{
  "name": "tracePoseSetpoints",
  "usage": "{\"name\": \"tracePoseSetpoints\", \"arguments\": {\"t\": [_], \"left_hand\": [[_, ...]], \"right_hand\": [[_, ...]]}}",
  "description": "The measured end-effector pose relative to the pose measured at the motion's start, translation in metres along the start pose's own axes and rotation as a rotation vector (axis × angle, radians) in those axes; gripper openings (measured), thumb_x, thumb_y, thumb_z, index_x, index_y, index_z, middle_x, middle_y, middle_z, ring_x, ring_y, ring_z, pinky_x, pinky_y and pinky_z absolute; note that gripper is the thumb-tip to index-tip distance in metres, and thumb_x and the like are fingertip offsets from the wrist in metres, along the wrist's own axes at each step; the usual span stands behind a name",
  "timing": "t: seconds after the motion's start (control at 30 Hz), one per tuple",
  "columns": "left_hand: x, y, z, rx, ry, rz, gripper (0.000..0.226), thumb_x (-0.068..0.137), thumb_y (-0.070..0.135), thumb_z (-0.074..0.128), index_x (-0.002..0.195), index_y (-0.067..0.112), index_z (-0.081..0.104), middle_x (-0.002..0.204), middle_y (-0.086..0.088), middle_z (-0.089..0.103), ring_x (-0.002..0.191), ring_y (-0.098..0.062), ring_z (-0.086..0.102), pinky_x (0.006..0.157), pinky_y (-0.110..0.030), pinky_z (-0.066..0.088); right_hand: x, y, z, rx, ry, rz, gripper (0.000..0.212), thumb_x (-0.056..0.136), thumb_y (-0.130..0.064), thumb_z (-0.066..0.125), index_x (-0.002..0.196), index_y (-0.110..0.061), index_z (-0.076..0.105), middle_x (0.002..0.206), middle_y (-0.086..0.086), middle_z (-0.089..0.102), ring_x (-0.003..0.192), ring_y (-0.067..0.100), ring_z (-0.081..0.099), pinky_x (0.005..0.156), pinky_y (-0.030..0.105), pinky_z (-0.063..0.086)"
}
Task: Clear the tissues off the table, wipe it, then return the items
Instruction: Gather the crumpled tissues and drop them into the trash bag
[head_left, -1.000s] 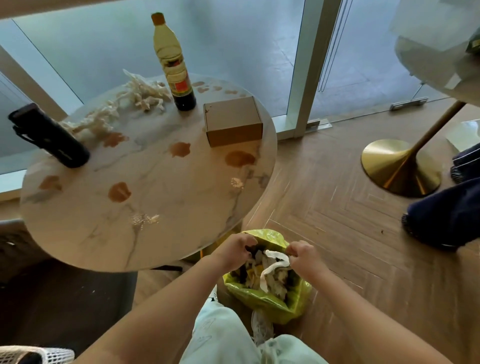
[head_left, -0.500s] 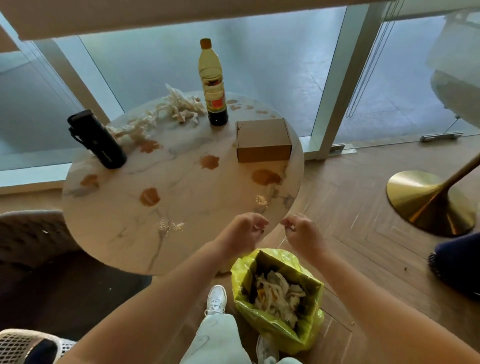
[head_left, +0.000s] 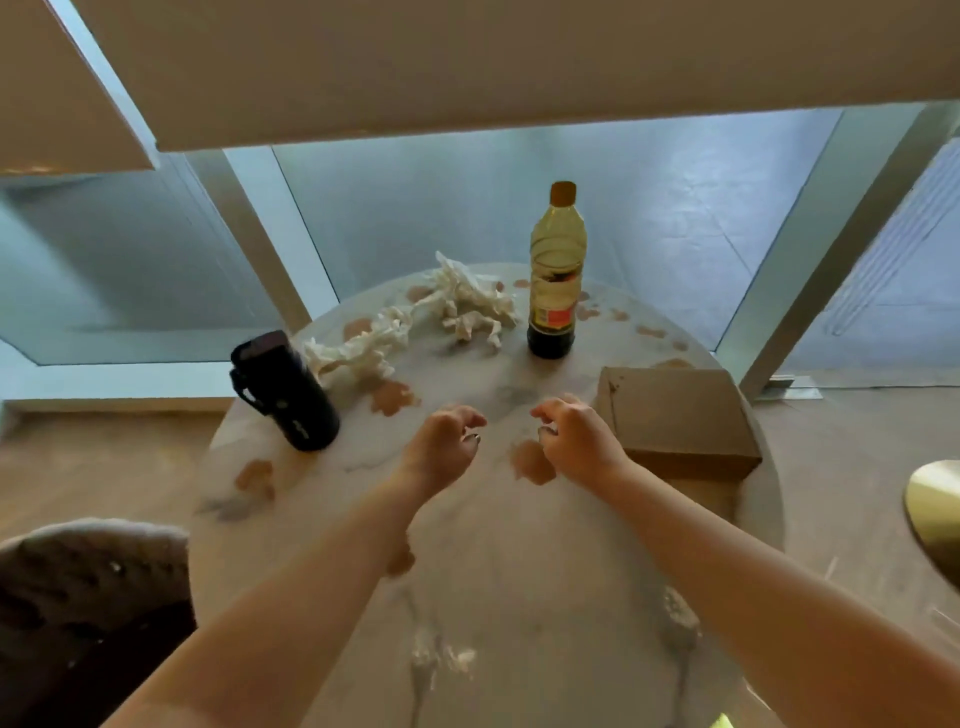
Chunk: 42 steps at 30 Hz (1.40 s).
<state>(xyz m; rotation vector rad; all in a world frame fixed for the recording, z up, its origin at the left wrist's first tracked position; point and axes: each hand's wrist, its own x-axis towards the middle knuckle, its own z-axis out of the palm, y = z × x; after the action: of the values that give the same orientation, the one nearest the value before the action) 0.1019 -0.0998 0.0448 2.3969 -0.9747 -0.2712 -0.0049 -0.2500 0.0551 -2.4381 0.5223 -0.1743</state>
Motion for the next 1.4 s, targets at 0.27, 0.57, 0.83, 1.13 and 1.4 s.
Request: {"name": "tracePoseSetpoints", "arguments": {"t": [0.27, 0.57, 0.83, 1.13, 1.4], "left_hand": [[0.142, -0.082, -0.01, 0.028, 0.044, -0.093, 0.036, 0.084, 0.011, 0.061, 0.119, 0.005, 0.057, 0.118, -0.015, 0.054, 0.113, -0.029, 0.049, 0.098, -0.027, 0.034], [0.223, -0.103, 0.03, 0.155, 0.018, 0.081, 0.045, 0.083, 0.021, 0.061, 0.127, 0.018, 0.052, 0.129, -0.005, 0.051, 0.118, -0.028, 0.039, 0.095, -0.04, 0.037], [0.204, -0.104, 0.039, 0.006, 0.088, 0.111, 0.017, 0.075, 0.0, 0.065, 0.091, -0.002, 0.062, 0.091, -0.019, 0.06, 0.087, -0.037, 0.052, 0.079, -0.042, 0.044], [0.117, -0.066, 0.012, 0.053, 0.187, 0.171, 0.019, 0.076, 0.013, 0.073, 0.087, 0.0, 0.064, 0.08, -0.016, 0.061, 0.077, -0.034, 0.057, 0.069, -0.044, 0.051], [-0.027, 0.028, 0.018, 0.1, 0.229, 0.348, 0.019, 0.078, 0.018, 0.071, 0.094, 0.01, 0.067, 0.097, -0.01, 0.063, 0.091, -0.028, 0.058, 0.082, -0.038, 0.047]], "right_hand": [[0.158, -0.004, 0.045, -0.086, -0.063, 0.018, 0.046, 0.088, -0.007, 0.051, 0.133, -0.006, 0.046, 0.127, 0.014, 0.048, 0.121, 0.029, 0.044, 0.102, 0.034, 0.039], [0.252, 0.021, 0.088, -0.138, -0.148, 0.07, 0.055, 0.087, 0.002, 0.047, 0.138, -0.02, 0.041, 0.154, 0.005, 0.018, 0.141, 0.027, 0.012, 0.115, 0.039, 0.018], [0.239, 0.031, 0.089, -0.134, 0.038, -0.019, 0.021, 0.084, 0.009, 0.047, 0.089, 0.006, 0.067, 0.095, 0.019, 0.055, 0.098, 0.032, 0.047, 0.077, 0.027, 0.035], [0.144, 0.008, 0.053, 0.021, 0.254, -0.201, 0.014, 0.076, 0.012, 0.06, 0.082, 0.003, 0.069, 0.08, 0.018, 0.065, 0.079, 0.033, 0.061, 0.072, 0.027, 0.045], [-0.043, 0.024, 0.007, 0.103, 0.405, -0.17, 0.027, 0.081, 0.005, 0.058, 0.106, -0.002, 0.066, 0.1, 0.014, 0.067, 0.098, 0.027, 0.059, 0.083, 0.023, 0.042]]}}
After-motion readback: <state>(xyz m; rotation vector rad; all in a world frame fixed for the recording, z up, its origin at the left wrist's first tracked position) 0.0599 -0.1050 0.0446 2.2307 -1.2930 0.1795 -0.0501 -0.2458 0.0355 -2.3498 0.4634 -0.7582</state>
